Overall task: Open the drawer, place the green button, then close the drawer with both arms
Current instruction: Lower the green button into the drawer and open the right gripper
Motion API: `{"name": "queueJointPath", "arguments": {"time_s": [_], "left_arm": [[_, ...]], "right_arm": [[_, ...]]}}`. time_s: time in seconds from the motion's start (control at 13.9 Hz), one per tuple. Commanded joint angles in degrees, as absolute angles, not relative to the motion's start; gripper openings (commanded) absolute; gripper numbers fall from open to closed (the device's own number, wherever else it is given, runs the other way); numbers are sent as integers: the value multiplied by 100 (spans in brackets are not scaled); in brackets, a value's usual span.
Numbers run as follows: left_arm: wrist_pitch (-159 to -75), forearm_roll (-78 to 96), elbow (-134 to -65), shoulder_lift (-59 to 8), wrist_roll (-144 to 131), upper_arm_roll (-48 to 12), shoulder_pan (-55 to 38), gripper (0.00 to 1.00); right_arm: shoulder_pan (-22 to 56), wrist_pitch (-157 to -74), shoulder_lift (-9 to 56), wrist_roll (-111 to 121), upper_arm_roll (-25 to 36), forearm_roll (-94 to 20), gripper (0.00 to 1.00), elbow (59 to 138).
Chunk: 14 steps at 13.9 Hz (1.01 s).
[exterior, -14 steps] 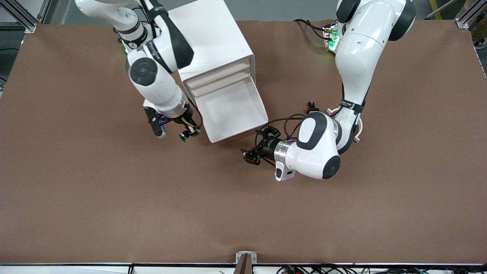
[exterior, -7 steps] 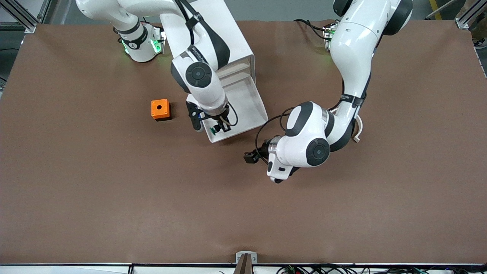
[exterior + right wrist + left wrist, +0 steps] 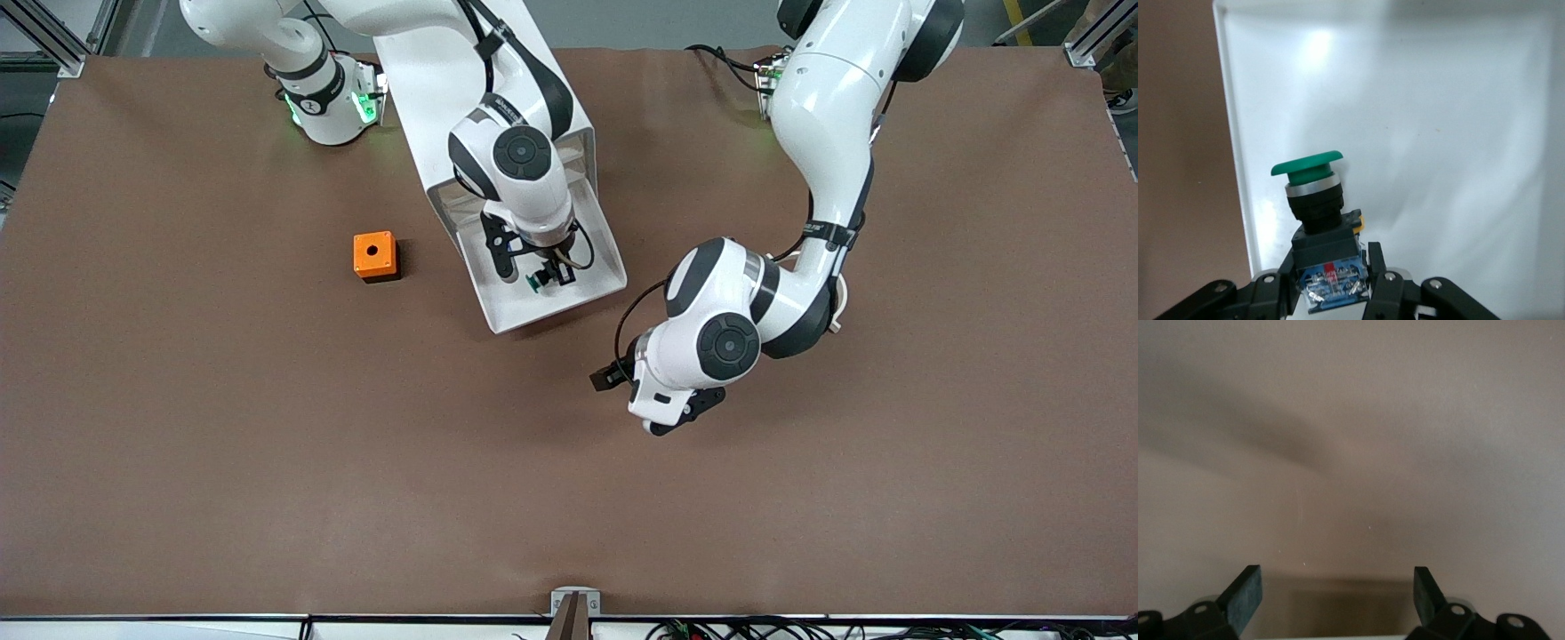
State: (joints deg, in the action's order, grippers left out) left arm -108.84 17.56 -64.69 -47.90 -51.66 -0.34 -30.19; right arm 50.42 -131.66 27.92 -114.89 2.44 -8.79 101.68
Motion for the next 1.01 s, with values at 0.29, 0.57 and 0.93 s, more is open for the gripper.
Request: {"name": "queueJointPath", "arguments": {"time_s": [0.29,0.57,0.93], "left_arm": [[-11197,1196,-6574,-4685,-5054,-17,-3067,100],[-11206,949,-6583,-4685,-5133,-53,-3155,100],[-11145,941,-6662,-4720,-5159,-79,-3313,100]], "right_arm": [[5089,-13175,3014,-11602,360,-879,0,10046],[5054,-13166,3190,-11636,360,-888,0,9827],[5001,-13149,3340,-11707,369,-888,16,9633]]}}
